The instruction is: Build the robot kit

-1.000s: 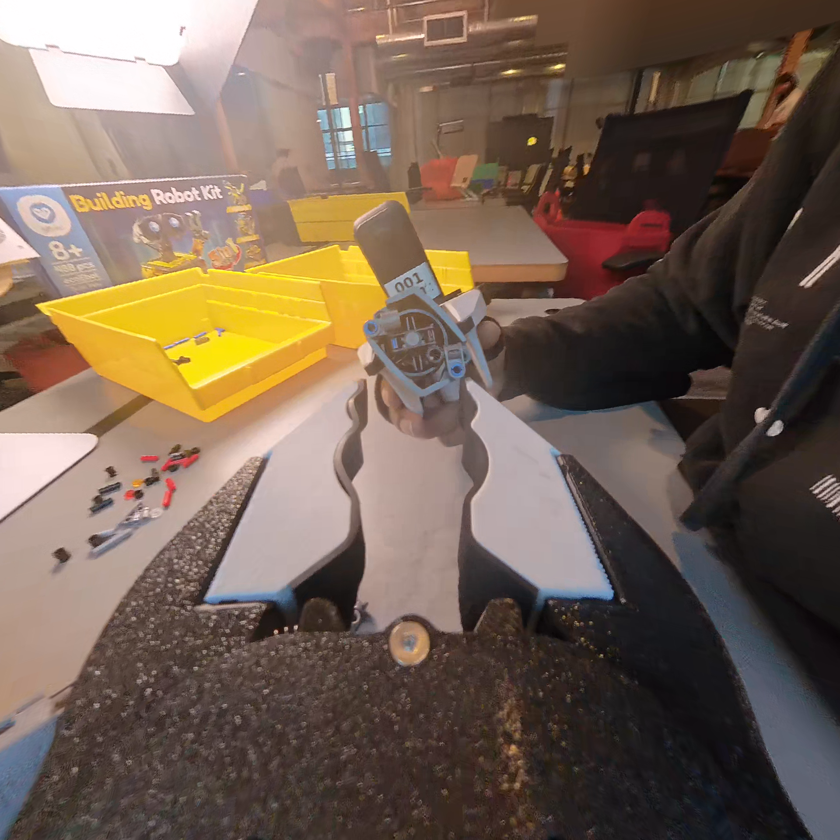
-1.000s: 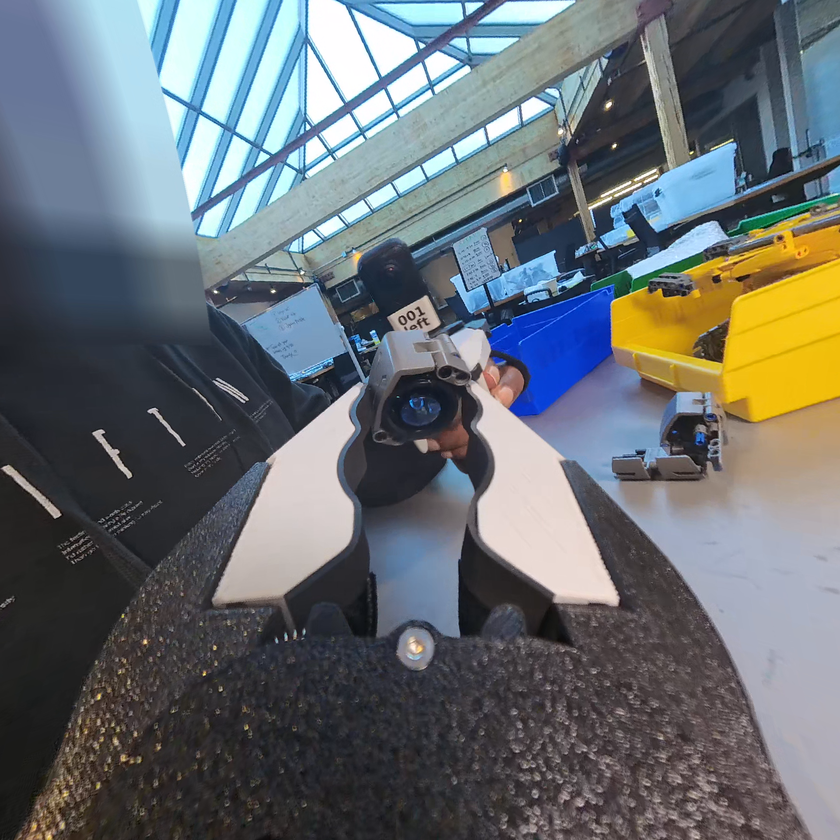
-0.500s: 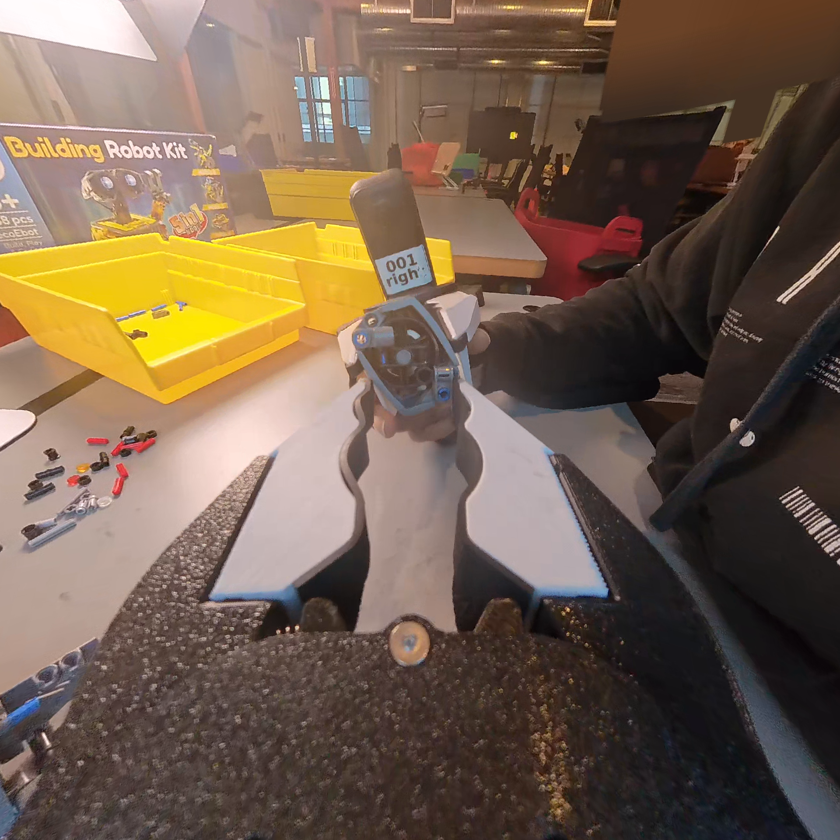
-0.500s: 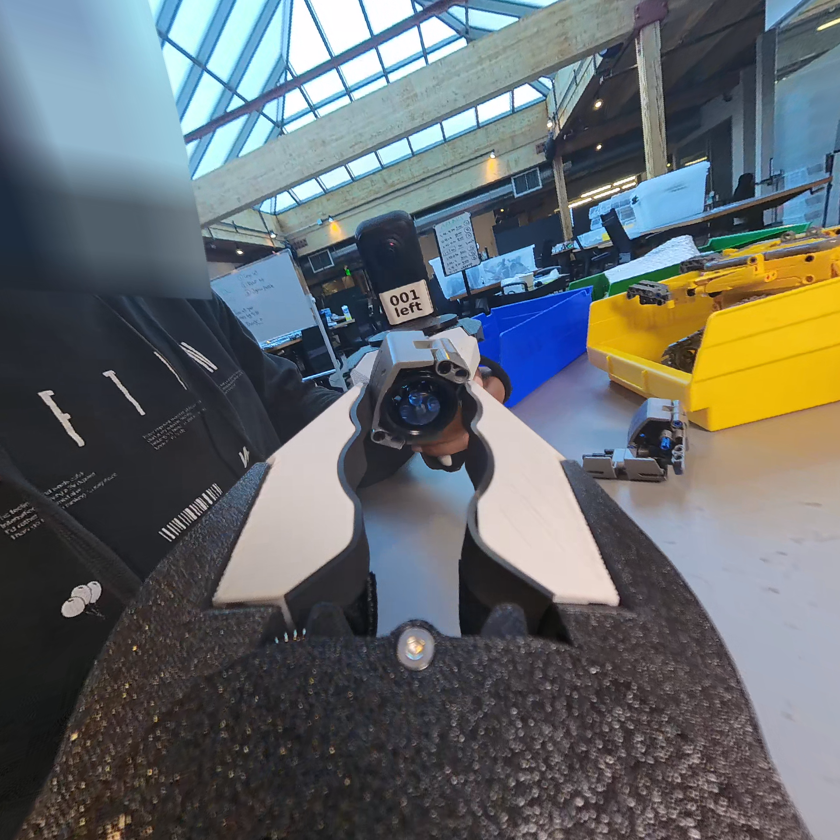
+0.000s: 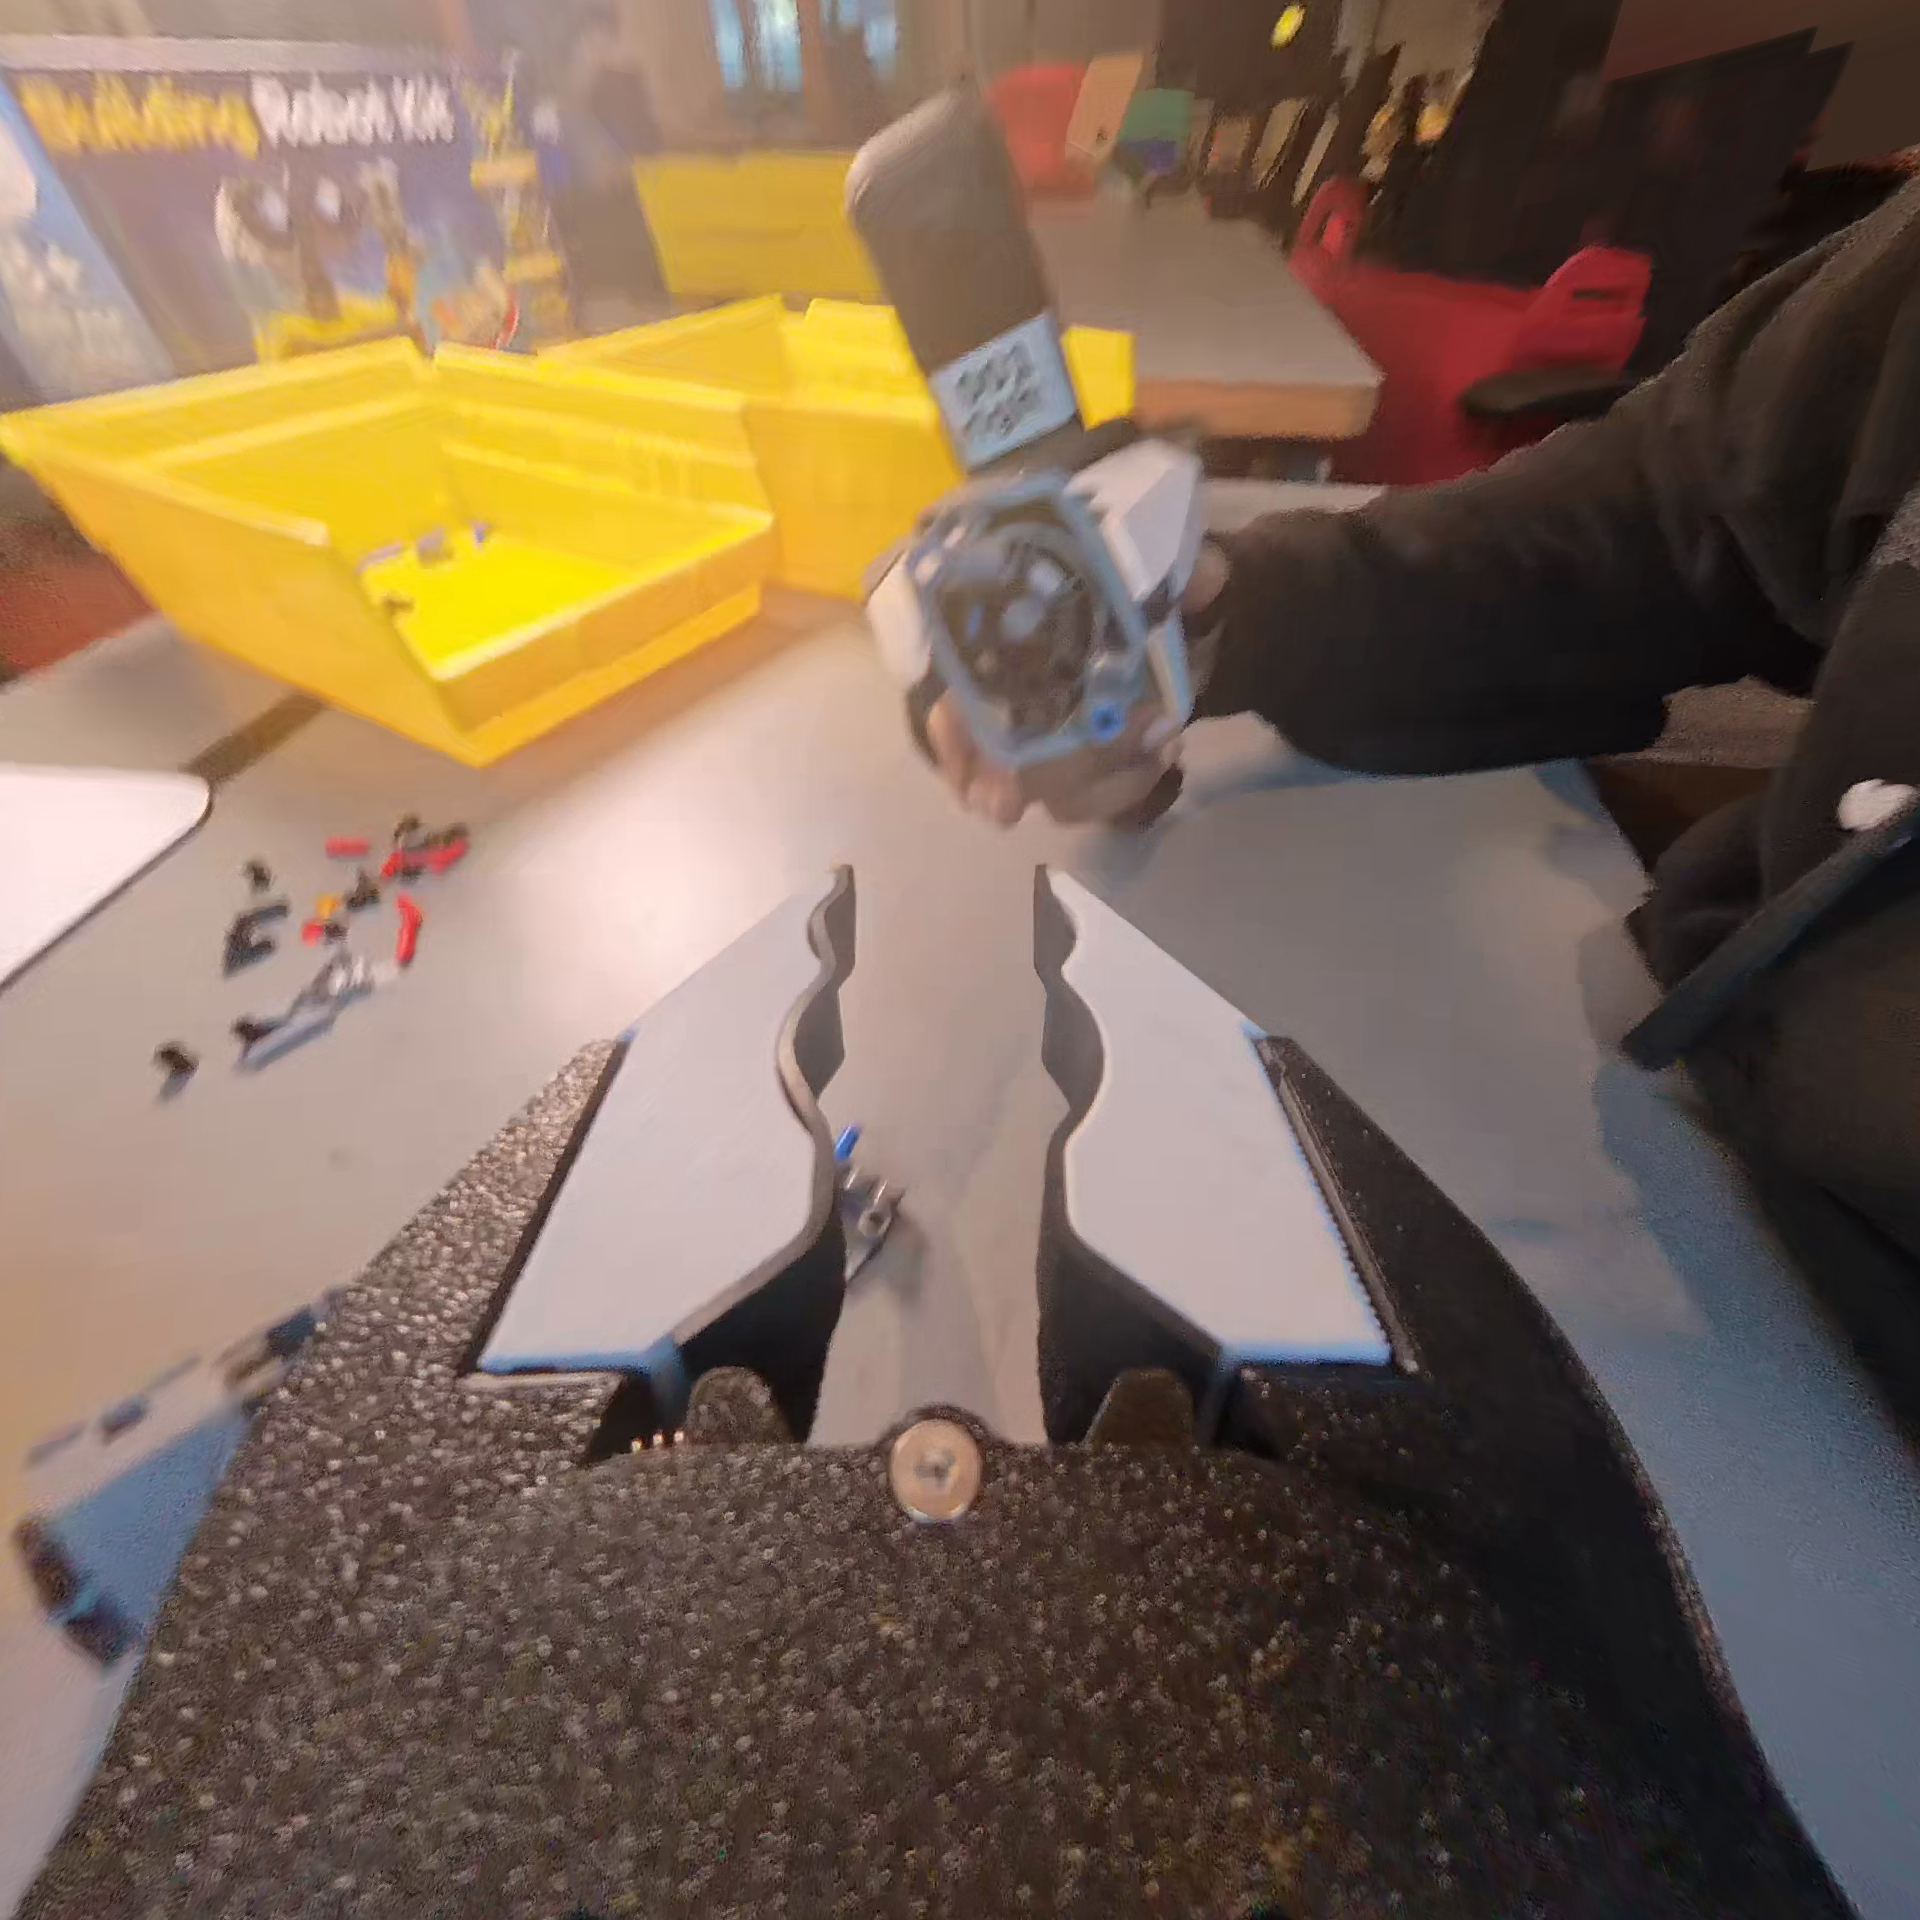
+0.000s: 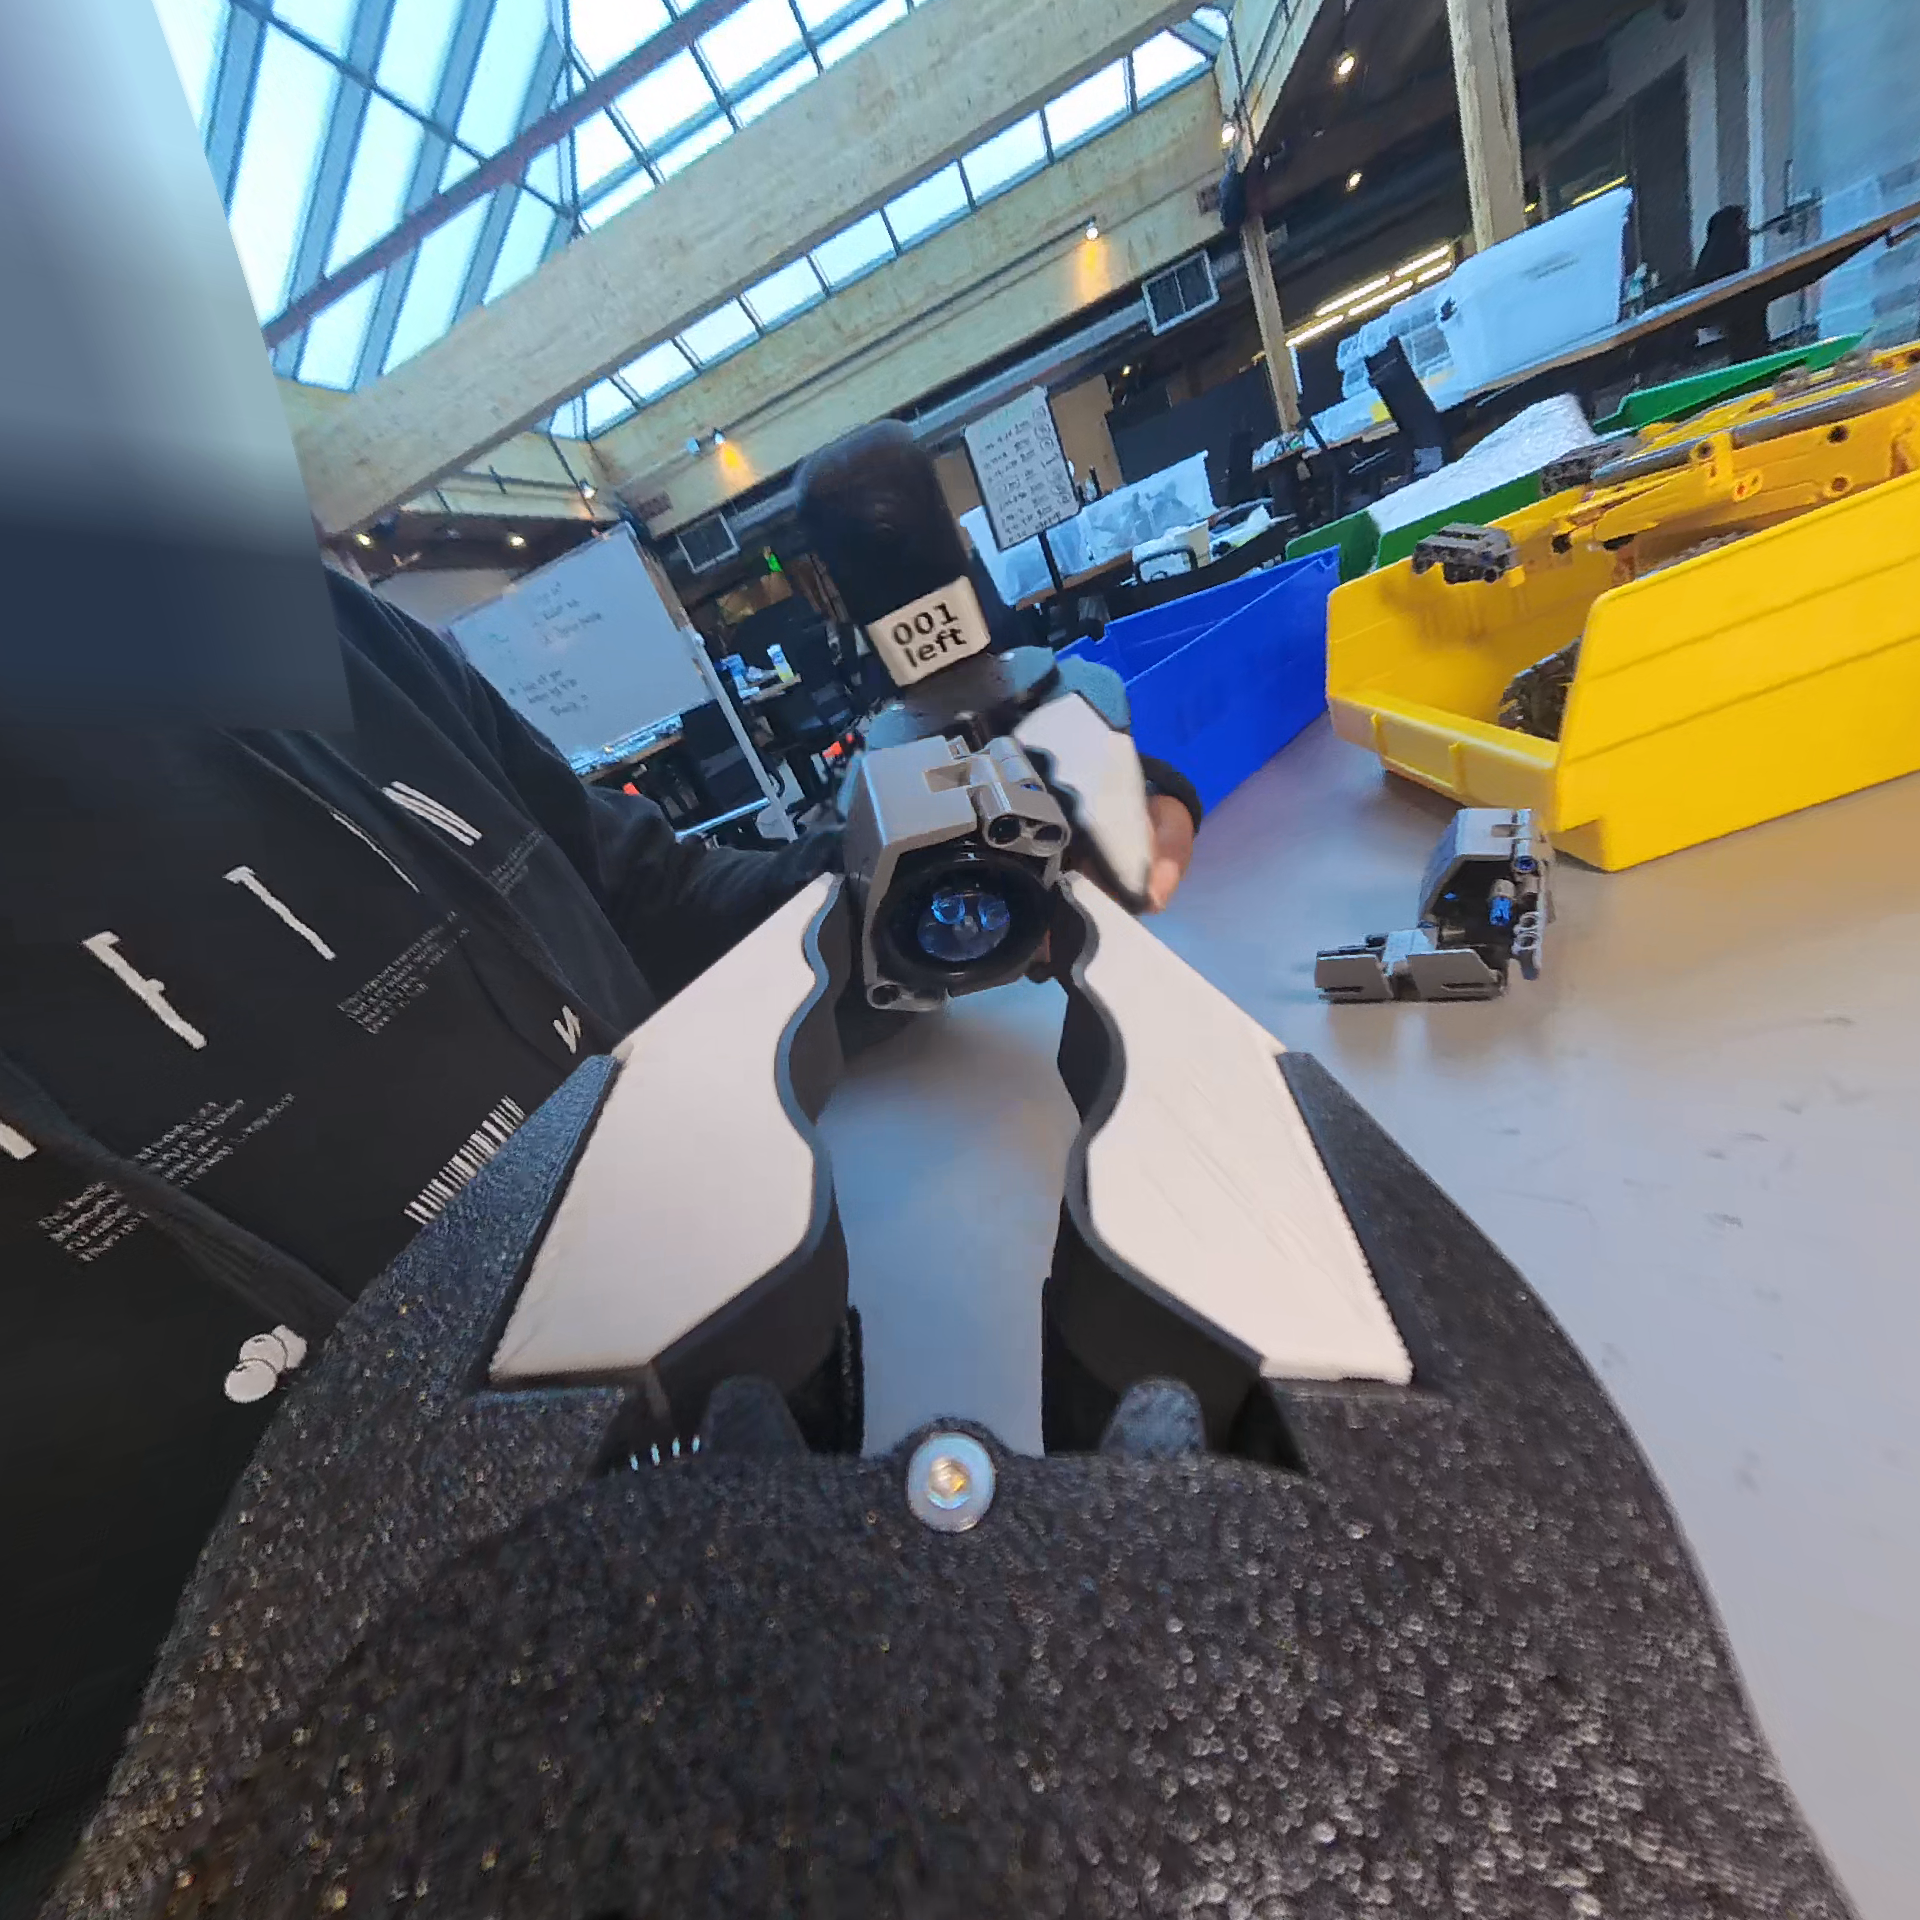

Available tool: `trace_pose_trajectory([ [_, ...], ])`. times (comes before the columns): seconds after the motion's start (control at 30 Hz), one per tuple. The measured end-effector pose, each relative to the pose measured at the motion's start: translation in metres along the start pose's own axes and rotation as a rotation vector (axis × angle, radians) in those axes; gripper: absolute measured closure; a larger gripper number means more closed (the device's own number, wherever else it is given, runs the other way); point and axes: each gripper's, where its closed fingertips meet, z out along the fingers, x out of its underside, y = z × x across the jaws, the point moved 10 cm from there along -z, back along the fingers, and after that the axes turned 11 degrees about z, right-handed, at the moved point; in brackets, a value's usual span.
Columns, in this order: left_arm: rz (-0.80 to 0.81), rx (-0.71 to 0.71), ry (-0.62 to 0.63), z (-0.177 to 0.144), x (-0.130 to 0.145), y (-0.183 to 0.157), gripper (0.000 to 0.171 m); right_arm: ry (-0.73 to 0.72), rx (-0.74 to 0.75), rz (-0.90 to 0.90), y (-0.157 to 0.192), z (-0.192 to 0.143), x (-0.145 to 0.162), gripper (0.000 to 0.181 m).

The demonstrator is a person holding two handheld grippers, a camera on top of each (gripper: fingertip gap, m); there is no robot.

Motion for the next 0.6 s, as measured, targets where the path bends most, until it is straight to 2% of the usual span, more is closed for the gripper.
trace_pose_trajectory([
  [0.1,-0.129,-0.06,0.217,-0.004,0.026,0.021,0.139,0.006,0.014,-0.014,-0.004,-0.007,-0.001,0.145],
  [0.17,-0.233,-0.043,0.308,-0.005,0.041,0.028,0.138,-0.001,0.013,-0.019,-0.004,-0.008,-0.001,0.145],
  [0.27,-0.306,-0.003,0.374,-0.001,0.053,0.028,0.137,0.019,0.031,-0.041,-0.004,-0.007,0.0,0.145],
  [0.5,-0.25,0.002,0.455,0.01,0.057,0.023,0.137,0.043,0.062,-0.049,-0.006,-0.006,0.001,0.144],
  [0.6,-0.232,0.013,0.448,0.011,0.055,0.02,0.146,0.053,0.075,-0.051,-0.007,-0.005,0.002,0.144],
])
